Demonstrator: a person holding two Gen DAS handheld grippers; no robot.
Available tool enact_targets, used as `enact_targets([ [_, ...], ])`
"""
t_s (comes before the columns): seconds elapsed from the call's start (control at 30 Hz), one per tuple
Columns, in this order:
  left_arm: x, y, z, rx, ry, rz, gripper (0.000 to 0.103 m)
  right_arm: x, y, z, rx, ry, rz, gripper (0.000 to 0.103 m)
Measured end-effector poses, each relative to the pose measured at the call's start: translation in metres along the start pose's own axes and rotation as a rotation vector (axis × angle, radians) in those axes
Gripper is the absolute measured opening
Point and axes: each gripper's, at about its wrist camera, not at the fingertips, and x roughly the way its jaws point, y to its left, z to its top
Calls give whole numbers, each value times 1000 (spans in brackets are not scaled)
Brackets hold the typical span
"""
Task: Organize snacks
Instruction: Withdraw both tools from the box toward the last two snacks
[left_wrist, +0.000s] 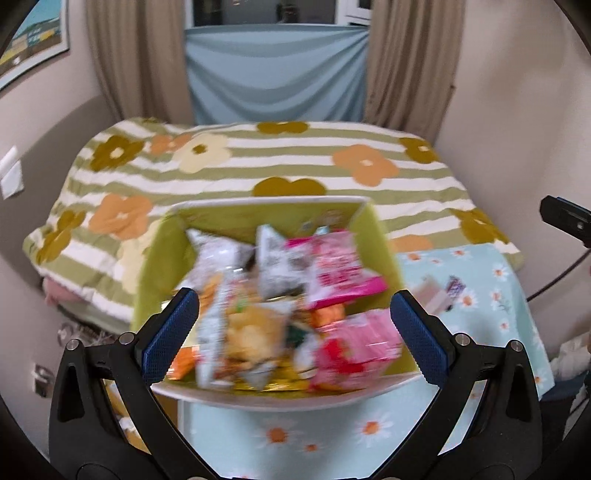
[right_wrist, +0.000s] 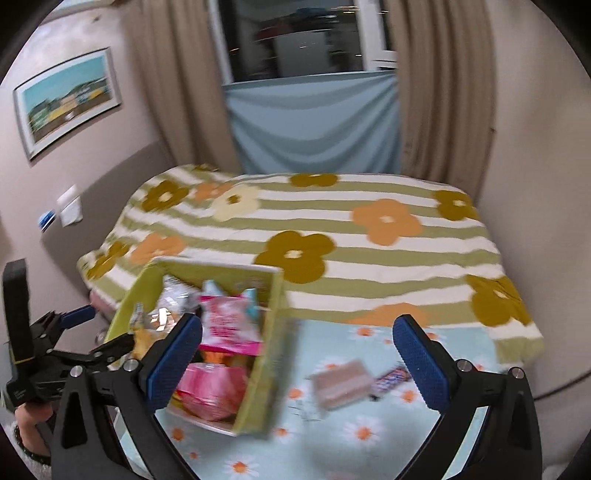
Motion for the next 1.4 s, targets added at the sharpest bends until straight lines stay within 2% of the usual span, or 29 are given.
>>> enact_targets([
  [0.13,2,-54,3,68,-5,4,103,-10,-45,-8,27,9,-8,103],
  [0.3,14,-124,4,135,13,-29,103,-12,-92,-18,8,44,-6,103],
  [0.47,43,-184,4,228,77,-41,103,-7,-132,-31,-41,76,6,103],
  [0.57,69,-208,4,291,137,-32,103,2,-150,-40,-65,103,19,103],
  [0.7,104,-222,2,342,227,-39,103,22,-165,-55,-90,147,52,103],
  [0.83,145,-234,-7,439,330,-34,103,52,-168,-76,-126,203,90,103],
  [1.1,221,-246,-23,510,521,-67,102,120,-160,-115,-223,294,138,103],
  [1.4,265,-248,-37,525,628,-62,97,171,-149,-142,-321,346,171,103],
])
